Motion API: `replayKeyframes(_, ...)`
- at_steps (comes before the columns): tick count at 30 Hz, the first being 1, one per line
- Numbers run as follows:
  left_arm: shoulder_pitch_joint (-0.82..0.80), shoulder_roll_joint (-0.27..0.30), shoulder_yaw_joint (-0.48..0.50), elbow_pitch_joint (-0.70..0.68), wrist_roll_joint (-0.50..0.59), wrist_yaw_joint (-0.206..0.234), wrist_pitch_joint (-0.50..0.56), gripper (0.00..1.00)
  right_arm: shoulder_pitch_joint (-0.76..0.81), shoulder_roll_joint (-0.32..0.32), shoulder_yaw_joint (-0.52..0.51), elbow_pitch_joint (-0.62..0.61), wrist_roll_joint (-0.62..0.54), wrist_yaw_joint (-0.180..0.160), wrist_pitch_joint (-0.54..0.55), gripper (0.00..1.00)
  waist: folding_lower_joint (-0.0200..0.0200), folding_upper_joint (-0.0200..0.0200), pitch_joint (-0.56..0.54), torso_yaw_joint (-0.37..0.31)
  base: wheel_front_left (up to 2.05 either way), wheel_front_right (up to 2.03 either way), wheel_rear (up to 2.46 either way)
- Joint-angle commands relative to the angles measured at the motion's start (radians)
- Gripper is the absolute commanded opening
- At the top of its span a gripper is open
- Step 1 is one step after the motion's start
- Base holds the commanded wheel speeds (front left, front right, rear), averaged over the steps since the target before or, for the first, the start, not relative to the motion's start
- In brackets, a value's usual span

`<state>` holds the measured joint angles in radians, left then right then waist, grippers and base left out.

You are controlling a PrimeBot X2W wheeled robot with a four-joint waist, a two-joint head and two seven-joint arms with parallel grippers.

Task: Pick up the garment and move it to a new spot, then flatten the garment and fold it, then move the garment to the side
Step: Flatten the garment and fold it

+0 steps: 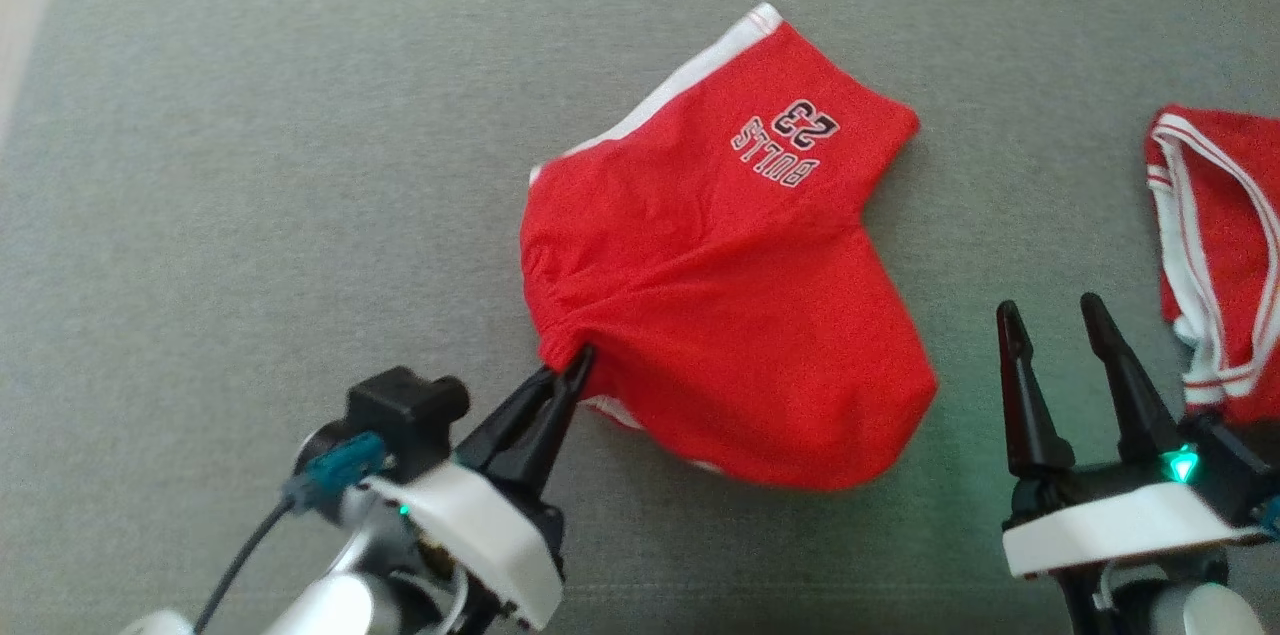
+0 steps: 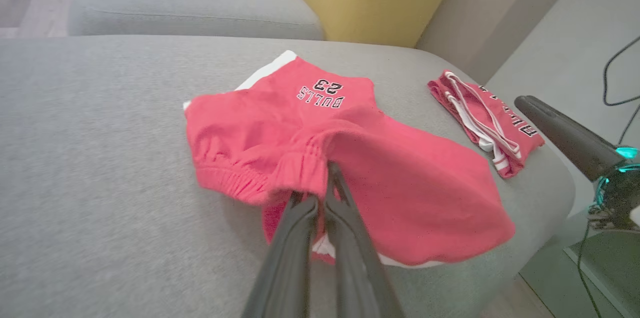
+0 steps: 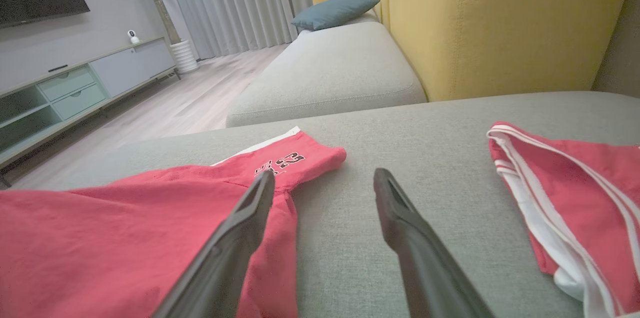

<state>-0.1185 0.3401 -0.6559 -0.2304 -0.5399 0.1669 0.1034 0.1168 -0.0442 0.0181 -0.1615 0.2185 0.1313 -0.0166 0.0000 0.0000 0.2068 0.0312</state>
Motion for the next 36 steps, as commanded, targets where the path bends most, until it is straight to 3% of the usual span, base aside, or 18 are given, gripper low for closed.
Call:
replayKeyframes(1,-0.018,0.022,0.048,-0.057,-0.003,0.011,0.006,0.0,-0.004,-0.006,0.019,-0.038,0.001,-0.001,0.001,1.0,0.0,0.0,-0.008,0.026,0.0,0.0,0.0)
replayKeyframes(6,0.03,0.071,0.089,-0.153,-0.008,0.066,0.047,0.0,-0.008,-0.006,0.021,-0.041,0.002,-0.001,0.009,1.0,0.0,0.0,-0.008,0.049,0.0,0.0,0.0)
replayKeyframes(11,0.006,0.066,0.128,-0.118,-0.029,0.076,0.038,0.0,-0.021,-0.006,0.031,-0.044,0.001,-0.001,0.018,1.0,0.0,0.0,-0.001,0.032,0.0,0.0,0.0)
replayKeyframes(18,-0.098,0.022,0.169,0.048,-0.074,0.049,0.01,0.0,-0.031,-0.006,0.036,-0.051,0.006,-0.001,0.025,1.0,0.0,0.0,0.03,-0.026,0.0,0.0,0.0)
replayKeyframes(29,-0.277,-0.02,0.203,0.423,-0.12,-0.021,-0.016,0.0,-0.048,-0.006,0.034,-0.035,0.019,-0.001,0.016,1.0,0.0,0.0,0.071,-0.101,0.0,0.0,0.0)
replayKeyframes(30,-0.282,-0.023,0.203,0.443,-0.121,-0.026,-0.023,0.26,-0.048,-0.006,0.031,-0.033,0.019,-0.001,0.014,1.0,0.0,0.0,0.071,-0.102,0.0,0.0,0.0)
replayKeyframes(31,-0.284,-0.024,0.201,0.458,-0.12,-0.031,-0.03,0.69,-0.047,-0.006,0.029,-0.032,0.019,-0.001,0.013,1.0,0.0,0.0,0.07,-0.102,0.0,0.0,0.0)
replayKeyframes(32,-0.284,-0.025,0.199,0.47,-0.118,-0.034,-0.038,1.0,-0.047,-0.006,0.027,-0.03,0.019,-0.001,0.013,1.0,0.0,0.0,0.068,-0.103,0.0,0.0,0.0)
replayKeyframes(36,-0.257,-0.028,0.195,0.488,-0.096,-0.02,-0.091,1.0,-0.052,-0.006,0.019,-0.029,0.006,-0.001,0.015,1.0,0.0,0.0,0.051,-0.091,0.0,0.0,0.0)
